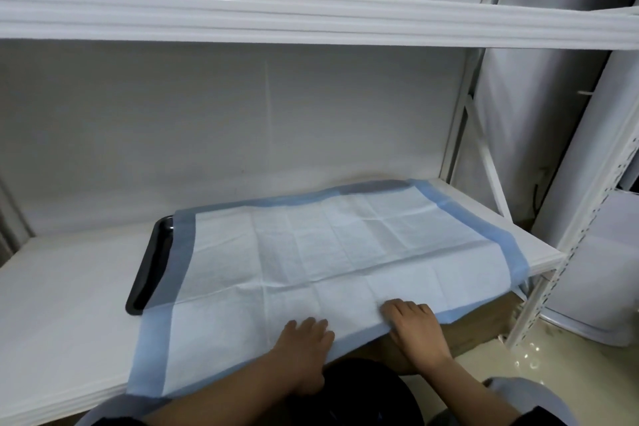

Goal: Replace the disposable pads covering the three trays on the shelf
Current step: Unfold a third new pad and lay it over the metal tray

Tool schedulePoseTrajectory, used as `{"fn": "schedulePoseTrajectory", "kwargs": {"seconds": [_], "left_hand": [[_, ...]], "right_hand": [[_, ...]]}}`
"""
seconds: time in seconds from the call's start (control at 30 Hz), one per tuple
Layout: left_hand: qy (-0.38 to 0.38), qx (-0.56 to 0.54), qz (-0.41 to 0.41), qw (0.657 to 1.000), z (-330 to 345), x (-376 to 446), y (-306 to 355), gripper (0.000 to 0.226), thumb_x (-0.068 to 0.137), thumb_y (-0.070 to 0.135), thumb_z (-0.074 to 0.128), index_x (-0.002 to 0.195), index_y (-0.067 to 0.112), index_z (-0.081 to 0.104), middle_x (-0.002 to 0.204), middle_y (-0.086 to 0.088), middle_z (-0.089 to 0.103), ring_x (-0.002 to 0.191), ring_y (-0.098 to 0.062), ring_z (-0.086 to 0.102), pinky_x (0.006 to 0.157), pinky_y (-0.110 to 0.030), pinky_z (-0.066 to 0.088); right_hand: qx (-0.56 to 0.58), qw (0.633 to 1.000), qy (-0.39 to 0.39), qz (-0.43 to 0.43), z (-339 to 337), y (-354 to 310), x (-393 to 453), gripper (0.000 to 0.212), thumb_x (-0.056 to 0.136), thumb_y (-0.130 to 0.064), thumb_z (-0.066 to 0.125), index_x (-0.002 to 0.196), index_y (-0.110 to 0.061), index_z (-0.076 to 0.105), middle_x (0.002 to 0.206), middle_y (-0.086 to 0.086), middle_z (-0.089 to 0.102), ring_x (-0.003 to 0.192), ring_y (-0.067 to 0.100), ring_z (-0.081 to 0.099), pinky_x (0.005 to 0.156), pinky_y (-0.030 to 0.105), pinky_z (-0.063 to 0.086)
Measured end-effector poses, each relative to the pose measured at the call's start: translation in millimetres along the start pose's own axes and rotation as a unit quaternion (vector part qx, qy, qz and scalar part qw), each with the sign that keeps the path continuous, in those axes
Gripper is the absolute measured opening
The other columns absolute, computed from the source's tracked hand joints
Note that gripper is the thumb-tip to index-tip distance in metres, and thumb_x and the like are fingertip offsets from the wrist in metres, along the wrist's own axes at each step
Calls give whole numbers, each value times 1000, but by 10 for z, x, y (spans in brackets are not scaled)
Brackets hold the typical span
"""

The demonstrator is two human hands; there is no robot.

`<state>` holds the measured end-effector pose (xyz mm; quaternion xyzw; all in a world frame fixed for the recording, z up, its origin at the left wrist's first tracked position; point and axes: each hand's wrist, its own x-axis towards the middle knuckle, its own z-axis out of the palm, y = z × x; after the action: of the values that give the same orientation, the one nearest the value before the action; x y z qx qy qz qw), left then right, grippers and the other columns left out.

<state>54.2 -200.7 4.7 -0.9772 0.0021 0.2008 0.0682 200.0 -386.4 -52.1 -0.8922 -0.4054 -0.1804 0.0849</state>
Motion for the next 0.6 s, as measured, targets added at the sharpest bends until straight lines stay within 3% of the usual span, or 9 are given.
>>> {"fn": "schedulePoseTrajectory", "kwargs": {"seconds": [0.13, 0.3, 0.4, 0.5, 0.6], "left_hand": [[-47, -61, 68, 995, -114, 57, -3, 67, 95, 43, 39, 152, 23, 10, 161, -3, -3, 147, -22, 0, 119, -42, 2], [-53, -189, 91, 976, -322, 231, 49, 44, 99, 33, 35, 140, 20, 44, 151, -3, 34, 135, -23, 35, 112, -38, 29], [-3, -214, 59, 975, -323, 331, 61, 47, 92, 40, 49, 133, 19, 49, 136, -3, 48, 119, -21, 49, 99, -34, 40], [102, -120, 49, 986, -264, 385, 200, 81, 72, 62, 64, 137, 20, 38, 130, -2, 46, 114, -23, 49, 92, -36, 40], [196, -77, 23, 977, -160, 457, 469, 75, 63, 54, 71, 123, 18, 45, 115, -3, 49, 100, -24, 53, 78, -36, 43]], "right_hand": [[20, 997, -5, 79, -35, 23, -37, 37, 39, -12, 89, 60, -24, 61, 62, -8, 58, 53, 14, 56, 52, 22, 28], [161, 972, 47, 165, 15, 60, -109, 40, 60, 0, 76, 69, -29, 50, 66, -11, 59, 63, 10, 56, 57, 22, 29], [155, 980, 52, 112, 2, 55, -169, 35, 60, 1, 71, 74, -26, 54, 67, -12, 59, 63, 9, 56, 58, 22, 32], [154, 981, 88, 83, -34, 62, -225, 20, 70, -16, 63, 88, -24, 63, 81, -14, 63, 77, 5, 55, 70, 20, 32], [104, 985, 138, 27, -53, 71, -223, 19, 79, -26, 50, 89, -23, 66, 81, -11, 62, 79, 5, 51, 71, 19, 29]]}}
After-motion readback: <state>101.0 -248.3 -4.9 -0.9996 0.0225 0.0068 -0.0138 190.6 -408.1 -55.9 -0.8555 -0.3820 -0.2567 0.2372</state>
